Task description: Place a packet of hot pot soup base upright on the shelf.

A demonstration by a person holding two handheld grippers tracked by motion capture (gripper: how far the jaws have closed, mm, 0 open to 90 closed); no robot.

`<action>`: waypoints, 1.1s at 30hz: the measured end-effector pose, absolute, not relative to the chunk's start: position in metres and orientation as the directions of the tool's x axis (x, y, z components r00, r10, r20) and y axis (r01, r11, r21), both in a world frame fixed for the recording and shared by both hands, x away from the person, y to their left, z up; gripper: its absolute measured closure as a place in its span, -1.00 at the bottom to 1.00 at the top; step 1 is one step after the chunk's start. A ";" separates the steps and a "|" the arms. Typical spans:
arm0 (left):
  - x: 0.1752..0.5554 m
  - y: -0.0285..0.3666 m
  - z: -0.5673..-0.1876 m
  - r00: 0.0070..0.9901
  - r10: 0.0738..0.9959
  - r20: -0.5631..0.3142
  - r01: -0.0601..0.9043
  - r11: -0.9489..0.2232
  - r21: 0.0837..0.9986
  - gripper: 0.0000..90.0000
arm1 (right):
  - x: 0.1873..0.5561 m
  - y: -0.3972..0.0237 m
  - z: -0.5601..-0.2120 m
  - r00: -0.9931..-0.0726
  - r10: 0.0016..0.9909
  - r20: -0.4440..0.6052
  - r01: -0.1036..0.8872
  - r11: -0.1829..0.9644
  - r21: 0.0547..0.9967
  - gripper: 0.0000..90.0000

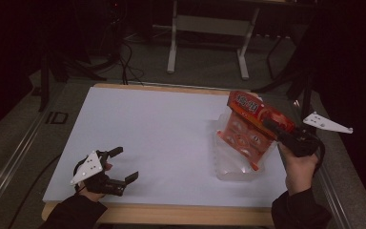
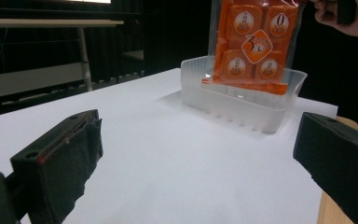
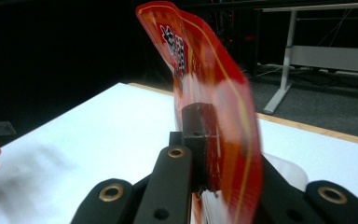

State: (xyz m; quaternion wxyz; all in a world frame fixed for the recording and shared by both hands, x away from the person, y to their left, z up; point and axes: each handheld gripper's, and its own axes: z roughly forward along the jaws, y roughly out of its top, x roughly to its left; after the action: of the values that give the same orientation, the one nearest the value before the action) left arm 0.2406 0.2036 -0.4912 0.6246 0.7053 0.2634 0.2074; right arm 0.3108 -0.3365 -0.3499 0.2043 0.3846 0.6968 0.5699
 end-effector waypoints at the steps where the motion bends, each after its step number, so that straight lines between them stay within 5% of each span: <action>1: 0.241 0.203 -0.491 0.775 0.631 -0.038 0.114 -0.081 0.990 -0.95 | 0.310 -0.337 -0.351 -0.620 0.769 0.156 0.303 0.050 0.952 1.00; 33: 0.243 0.207 -0.494 0.776 0.627 -0.062 0.125 -0.056 0.991 -0.95 | 0.315 -0.335 -0.382 -0.590 0.787 0.183 0.358 0.051 0.932 1.00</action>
State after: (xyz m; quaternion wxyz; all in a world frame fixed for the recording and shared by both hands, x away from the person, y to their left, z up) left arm 0.2427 0.2070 -0.4943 0.6321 0.6990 0.2689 0.1986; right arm 0.3153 -0.3349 -0.3816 0.1935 0.4095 0.6986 0.5539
